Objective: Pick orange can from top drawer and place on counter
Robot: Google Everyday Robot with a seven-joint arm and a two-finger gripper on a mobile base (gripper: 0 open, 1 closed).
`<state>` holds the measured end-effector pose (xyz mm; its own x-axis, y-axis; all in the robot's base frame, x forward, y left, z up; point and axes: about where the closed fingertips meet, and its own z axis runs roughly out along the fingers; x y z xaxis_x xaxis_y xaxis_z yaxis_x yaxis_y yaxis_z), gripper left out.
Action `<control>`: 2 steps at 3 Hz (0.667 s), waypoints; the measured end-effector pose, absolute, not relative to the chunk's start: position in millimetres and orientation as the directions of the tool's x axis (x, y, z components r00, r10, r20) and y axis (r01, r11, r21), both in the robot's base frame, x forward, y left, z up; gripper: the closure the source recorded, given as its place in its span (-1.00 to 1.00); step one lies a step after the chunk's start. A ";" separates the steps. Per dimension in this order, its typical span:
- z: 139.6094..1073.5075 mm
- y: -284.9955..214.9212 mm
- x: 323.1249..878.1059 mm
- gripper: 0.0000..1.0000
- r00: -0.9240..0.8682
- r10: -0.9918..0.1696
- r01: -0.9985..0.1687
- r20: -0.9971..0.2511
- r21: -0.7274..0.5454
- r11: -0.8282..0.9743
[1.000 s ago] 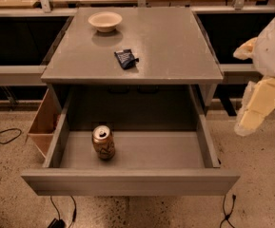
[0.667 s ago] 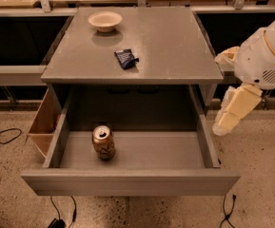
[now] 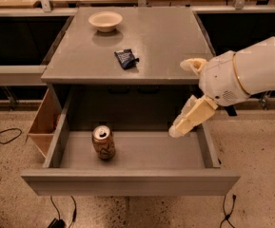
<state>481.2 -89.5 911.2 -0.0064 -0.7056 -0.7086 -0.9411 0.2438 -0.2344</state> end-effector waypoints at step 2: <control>885.2 -69.3 499.0 -1.00 -0.009 -0.645 -0.951 -0.764 -0.194 0.242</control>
Offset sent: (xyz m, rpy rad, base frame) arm 0.0507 0.0487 -0.0697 0.2349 0.0605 0.0451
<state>499.0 -69.3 885.2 -0.0086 -0.6449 -0.7642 -0.9507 0.2421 -0.1937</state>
